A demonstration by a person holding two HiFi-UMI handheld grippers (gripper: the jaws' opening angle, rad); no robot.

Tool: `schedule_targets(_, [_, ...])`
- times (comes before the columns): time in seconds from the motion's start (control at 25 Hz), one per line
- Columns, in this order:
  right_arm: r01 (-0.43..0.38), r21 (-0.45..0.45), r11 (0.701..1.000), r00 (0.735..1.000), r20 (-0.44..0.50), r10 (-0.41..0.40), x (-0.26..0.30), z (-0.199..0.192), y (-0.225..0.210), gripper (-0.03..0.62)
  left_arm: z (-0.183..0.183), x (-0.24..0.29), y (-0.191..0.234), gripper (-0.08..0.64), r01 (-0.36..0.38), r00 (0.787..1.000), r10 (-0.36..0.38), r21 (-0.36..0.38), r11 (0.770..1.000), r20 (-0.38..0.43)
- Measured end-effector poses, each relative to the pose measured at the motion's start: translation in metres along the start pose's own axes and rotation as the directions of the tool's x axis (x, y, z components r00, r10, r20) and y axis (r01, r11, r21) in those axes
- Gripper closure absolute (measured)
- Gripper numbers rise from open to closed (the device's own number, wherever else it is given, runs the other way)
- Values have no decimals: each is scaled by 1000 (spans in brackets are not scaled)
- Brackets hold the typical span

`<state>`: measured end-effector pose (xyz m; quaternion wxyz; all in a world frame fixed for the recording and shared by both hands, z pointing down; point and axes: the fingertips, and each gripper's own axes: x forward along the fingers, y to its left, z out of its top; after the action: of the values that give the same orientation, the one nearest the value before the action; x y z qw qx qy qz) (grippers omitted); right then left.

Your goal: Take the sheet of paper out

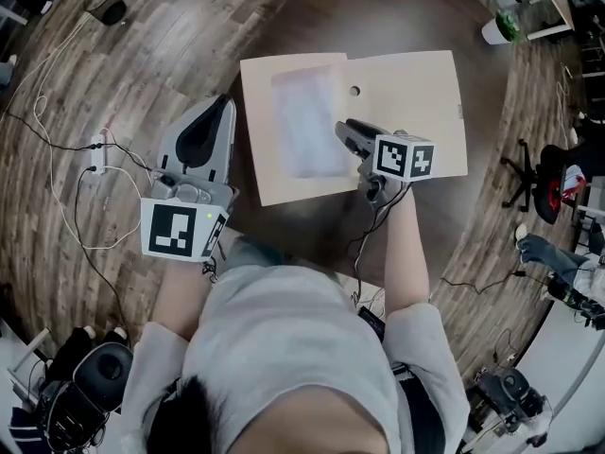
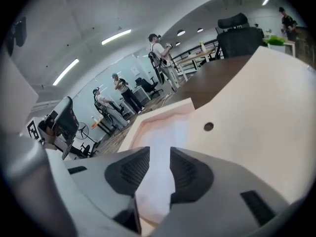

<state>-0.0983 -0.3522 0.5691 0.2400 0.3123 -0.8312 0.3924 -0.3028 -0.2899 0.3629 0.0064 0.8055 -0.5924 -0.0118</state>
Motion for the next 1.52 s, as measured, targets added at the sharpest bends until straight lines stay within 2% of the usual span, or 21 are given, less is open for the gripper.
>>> schedule_targets(0.16, [-22, 58, 998, 995, -99, 28, 5, -18, -15, 465, -5, 1, 3, 551, -5, 1000, 5, -3, 1000, -11])
schedule_targets(0.36, [-51, 124, 991, 984, -163, 71, 8, -34, -25, 452, -10, 3, 4, 551, -6, 1000, 6, -5, 1000, -26])
schedule_targets(0.76, [-50, 145, 988, 943, -319, 95, 16, -67, -38, 433, -13, 7, 0, 551, -1, 999, 1, -2, 1000, -36])
schedule_targets(1.0, [-115, 197, 974, 914, -362, 181, 21, -79, -28, 433, -17, 5, 6, 551, -7, 999, 7, -4, 1000, -43])
schedule_targets(1.52, [-170, 176, 970, 865, -444, 233, 25, -86, -19, 440, -18, 5, 7, 551, -8, 999, 8, -4, 1000, -46])
